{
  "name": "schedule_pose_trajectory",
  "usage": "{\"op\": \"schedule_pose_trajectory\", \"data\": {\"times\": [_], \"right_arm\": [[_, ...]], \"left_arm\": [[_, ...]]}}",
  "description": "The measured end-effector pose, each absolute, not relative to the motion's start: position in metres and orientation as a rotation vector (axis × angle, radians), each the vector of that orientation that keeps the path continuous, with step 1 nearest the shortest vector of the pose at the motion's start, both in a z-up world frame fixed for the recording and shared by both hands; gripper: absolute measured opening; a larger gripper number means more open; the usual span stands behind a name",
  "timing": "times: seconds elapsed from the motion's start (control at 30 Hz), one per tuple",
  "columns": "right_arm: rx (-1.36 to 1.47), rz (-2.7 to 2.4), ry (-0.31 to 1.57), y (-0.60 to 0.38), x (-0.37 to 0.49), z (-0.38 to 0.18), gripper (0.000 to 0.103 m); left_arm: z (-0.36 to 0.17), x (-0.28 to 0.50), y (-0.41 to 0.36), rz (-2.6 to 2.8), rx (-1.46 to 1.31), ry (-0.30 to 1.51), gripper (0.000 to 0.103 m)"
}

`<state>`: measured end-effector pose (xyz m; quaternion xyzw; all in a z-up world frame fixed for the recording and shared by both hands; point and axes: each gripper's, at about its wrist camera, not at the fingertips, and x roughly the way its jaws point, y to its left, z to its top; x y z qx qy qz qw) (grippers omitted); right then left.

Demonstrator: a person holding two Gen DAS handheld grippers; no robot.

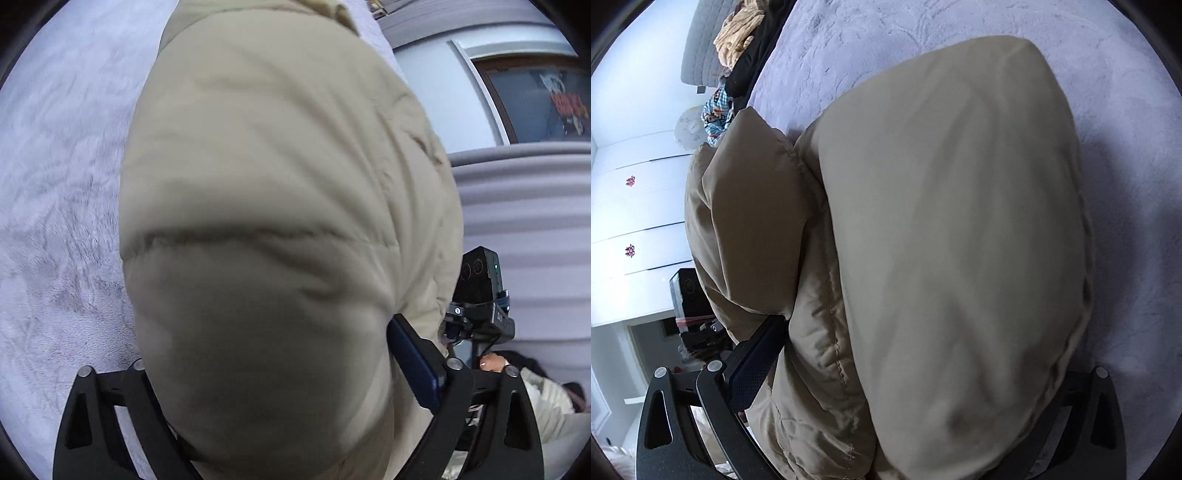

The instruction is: Fold large clothes

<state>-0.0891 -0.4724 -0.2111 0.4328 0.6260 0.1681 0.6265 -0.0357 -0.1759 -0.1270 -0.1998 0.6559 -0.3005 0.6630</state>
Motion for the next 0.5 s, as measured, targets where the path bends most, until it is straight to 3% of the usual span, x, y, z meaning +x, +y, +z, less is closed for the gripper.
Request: {"op": "schedule_pose_trajectory", "data": {"times": [0.03,0.1,0.2,0.27,0.5], "right_arm": [[1.004,0.381,1.435,-0.473,-0.09,-0.21,0.099],[1.037,0.391,1.425,-0.475,-0.094,-0.206,0.08],[1.034,0.424,1.386,-0.475,-0.096,-0.193,0.061],[0.99,0.452,1.362,-0.468,-0.095,-0.178,0.056],[0.911,0.526,1.279,-0.429,-0.071,-0.132,0.056]], "left_arm": [[-0.121,-0.039,-0.176,-0.675,-0.442,1.469,0.088],[-0.107,-0.043,-0.177,-0.671,-0.434,1.442,0.083],[-0.09,-0.048,-0.174,-0.68,-0.418,1.403,0.082],[-0.081,-0.051,-0.168,-0.69,-0.418,1.372,0.082],[-0.049,-0.038,-0.107,-0.679,-0.447,1.282,0.082]]}}
